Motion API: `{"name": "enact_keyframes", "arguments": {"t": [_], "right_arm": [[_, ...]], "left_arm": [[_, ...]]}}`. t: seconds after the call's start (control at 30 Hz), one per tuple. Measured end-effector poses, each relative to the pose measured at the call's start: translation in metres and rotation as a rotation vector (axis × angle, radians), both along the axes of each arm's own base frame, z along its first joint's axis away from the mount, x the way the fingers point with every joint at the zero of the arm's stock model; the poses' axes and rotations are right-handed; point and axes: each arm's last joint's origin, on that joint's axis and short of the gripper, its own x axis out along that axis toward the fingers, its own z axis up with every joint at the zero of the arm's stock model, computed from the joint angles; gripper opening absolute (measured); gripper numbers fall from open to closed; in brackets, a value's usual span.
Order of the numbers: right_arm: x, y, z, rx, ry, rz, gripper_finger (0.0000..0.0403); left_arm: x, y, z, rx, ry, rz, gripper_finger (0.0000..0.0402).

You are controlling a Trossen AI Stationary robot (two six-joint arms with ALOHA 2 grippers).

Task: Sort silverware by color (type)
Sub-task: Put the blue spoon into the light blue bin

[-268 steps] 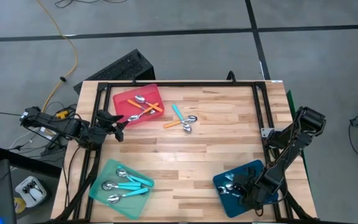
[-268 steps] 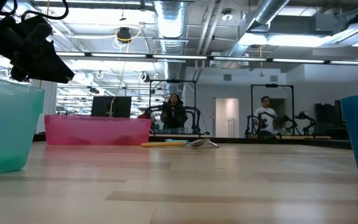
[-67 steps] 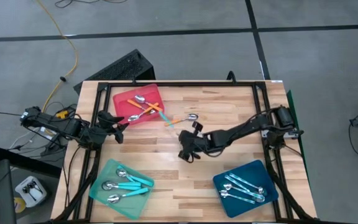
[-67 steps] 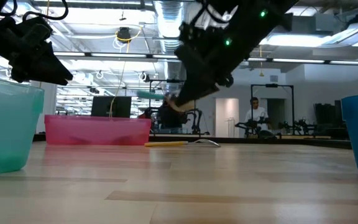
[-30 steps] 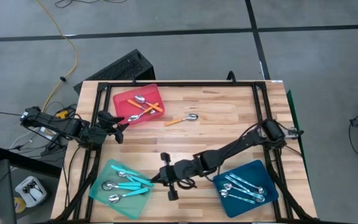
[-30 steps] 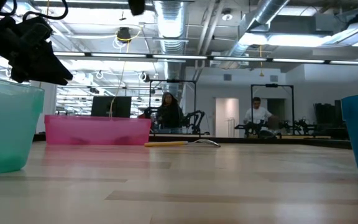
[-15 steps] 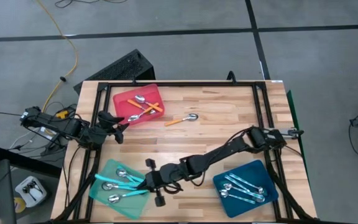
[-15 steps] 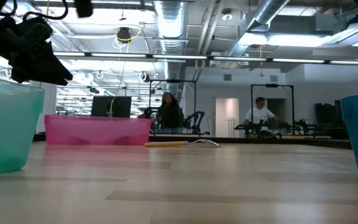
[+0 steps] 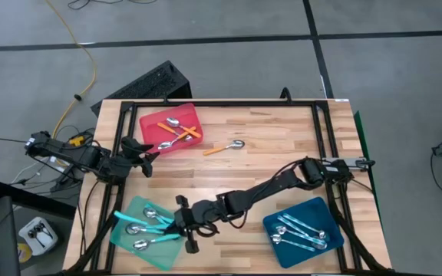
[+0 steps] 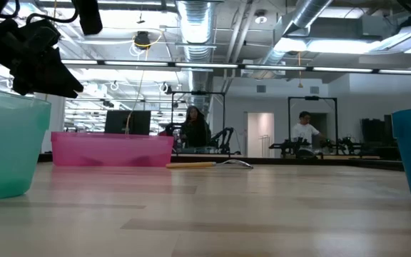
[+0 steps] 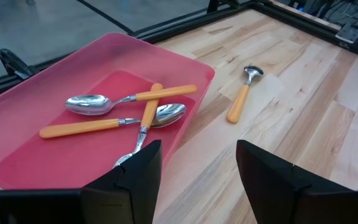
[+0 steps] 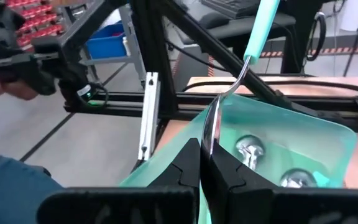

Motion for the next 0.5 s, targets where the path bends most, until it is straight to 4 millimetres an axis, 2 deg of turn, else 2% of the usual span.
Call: {"name": "enact_keyframes", "arguments": {"t": [0.13,0.23,0.37,0.5], "right_arm": [[0.002,-0.007,-0.001,0.027,0.013,-0.025,0.0027],[0.007,-0.007,-0.013,0.078,0.007,-0.038,0.0027],[0.013,-0.004,-0.040,0.096,0.067,-0.044,0.0027],[0.014,-0.005,-0.034,0.123,0.067,-0.026,0.0027]], "left_arm": [[0.000,0.000,0.000,0.003,-0.005,0.007,0.0190],[0.000,0.000,0.000,0.002,-0.008,0.009,0.0190],[0.000,0.000,0.001,0.000,-0.011,0.009,0.0190],[0.000,0.000,0.001,0.001,-0.011,0.010,0.0190]]}}
